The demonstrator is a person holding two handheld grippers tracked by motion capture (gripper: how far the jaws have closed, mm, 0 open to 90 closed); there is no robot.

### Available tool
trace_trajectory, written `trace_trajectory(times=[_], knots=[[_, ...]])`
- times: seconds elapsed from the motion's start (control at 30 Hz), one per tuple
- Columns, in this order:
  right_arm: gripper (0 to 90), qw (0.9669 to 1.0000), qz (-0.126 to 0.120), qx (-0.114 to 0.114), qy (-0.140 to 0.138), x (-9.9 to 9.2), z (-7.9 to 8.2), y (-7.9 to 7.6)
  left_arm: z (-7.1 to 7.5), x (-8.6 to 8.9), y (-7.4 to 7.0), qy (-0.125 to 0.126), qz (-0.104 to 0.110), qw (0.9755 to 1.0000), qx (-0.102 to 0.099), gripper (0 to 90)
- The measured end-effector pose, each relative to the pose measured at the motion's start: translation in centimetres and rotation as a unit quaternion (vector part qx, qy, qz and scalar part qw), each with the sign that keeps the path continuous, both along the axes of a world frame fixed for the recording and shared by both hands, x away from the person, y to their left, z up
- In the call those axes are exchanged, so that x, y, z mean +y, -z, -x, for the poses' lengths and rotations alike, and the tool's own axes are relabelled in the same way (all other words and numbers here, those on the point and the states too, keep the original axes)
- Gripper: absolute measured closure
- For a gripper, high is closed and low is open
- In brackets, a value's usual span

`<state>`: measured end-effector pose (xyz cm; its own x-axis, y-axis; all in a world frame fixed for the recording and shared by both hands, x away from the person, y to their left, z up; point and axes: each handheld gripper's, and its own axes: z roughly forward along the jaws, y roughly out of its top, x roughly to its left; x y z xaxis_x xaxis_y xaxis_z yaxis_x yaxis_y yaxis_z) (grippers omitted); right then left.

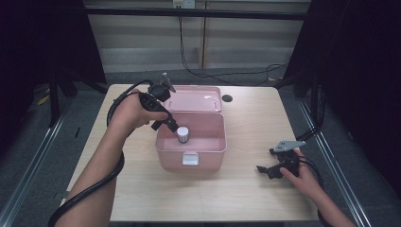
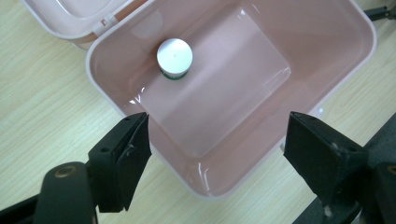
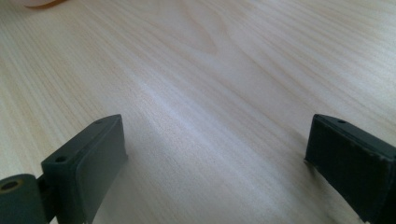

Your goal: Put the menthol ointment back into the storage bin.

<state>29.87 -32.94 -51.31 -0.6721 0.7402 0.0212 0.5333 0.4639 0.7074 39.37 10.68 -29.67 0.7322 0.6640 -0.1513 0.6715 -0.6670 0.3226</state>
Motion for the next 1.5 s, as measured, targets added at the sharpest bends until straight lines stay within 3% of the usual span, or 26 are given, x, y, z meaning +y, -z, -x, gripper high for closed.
trace_trajectory(times=[0.27,0.7,1.03,1.17,1.5], knots=[[4.5,1.0,0.001,0.0,0.001,0.0,0.0,0.0,0.9,1.9,-0.1,0.0,0.0,1.0,-0.001,22.2],[4.5,1.0,-0.001,0.0,0.0,0.0,0.0,0.0,2.2,6.1,1.4,-0.024,0.006,0.9997,0.006,21.7],[4.5,1.0,0.0,0.002,0.0,0.0,0.0,0.0,2.9,8.9,5.0,-0.051,0.027,0.9983,0.004,21.7],[4.5,1.0,0.0,0.002,0.0,0.0,0.0,0.0,3.2,9.5,7.0,-0.055,0.035,0.9978,0.011,21.7],[4.5,1.0,0.0,0.001,0.001,0.0,0.0,0.0,4.1,10.6,10.6,-0.083,0.051,0.9953,0.002,21.7]])
